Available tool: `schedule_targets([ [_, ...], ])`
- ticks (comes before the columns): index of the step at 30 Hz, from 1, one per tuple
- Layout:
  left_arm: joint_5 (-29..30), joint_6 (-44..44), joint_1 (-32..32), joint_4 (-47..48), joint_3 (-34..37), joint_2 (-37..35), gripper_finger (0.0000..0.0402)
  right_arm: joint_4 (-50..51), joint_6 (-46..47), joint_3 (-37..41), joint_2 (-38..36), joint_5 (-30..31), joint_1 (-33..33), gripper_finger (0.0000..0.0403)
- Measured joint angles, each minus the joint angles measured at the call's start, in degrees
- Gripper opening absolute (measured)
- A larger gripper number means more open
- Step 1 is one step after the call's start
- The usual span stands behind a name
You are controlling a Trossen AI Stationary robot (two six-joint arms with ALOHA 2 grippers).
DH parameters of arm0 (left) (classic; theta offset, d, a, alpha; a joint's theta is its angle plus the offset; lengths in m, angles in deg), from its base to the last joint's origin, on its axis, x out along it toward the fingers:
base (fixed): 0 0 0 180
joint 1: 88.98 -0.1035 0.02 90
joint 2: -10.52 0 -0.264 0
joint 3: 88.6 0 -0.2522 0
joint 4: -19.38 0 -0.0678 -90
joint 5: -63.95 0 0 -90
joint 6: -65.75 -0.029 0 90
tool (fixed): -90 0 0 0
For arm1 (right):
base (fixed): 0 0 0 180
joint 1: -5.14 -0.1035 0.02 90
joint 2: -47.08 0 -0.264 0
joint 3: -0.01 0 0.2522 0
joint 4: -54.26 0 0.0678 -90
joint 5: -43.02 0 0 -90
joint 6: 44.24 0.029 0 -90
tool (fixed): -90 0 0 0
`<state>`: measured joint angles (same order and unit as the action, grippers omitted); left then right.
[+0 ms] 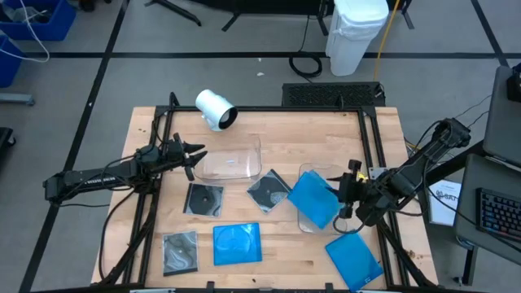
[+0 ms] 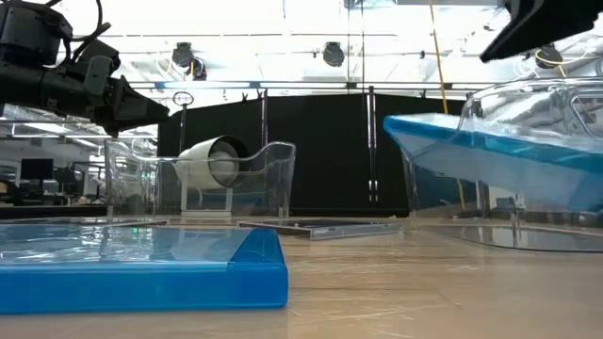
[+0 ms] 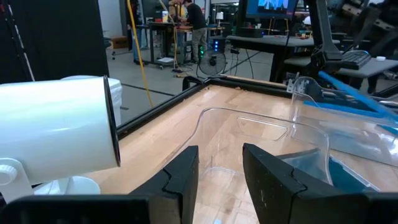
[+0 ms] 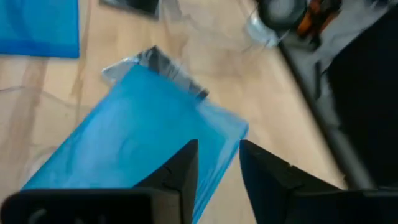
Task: Pick & place jewel cases by type
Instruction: Put the top blue cd case into the right transparent bin
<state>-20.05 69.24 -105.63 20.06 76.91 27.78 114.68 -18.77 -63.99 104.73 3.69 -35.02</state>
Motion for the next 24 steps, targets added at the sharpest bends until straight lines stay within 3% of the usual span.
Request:
schedule_targets([
  [3,0.00,0.00,0.00,0.00,0.00,-0.01,0.0129,-5.65,-5.10,0.00,0.00,1.94,0.27,0.0132],
  [5,0.00,0.00,0.01,0.00,0.00,0.00,0.0129,-11.15,-9.56,0.00,0.00,0.07,1.03,0.0133],
  [11,0.00,-0.02,0.01,0.00,0.00,0.00,0.0129,-28.68,-22.18,0.00,3.08,-16.11,6.83,0.0117],
  [16,0.00,-0.01,0.01,0.45,0.00,-0.01,0.0129,-33.25,-28.91,0.00,12.71,-31.67,14.91,0.0094],
  [24,0.04,-0.02,0.02,0.90,0.00,-0.01,0.0129,-40.21,-35.26,0.02,23.98,-46.31,23.49,0.0044],
])
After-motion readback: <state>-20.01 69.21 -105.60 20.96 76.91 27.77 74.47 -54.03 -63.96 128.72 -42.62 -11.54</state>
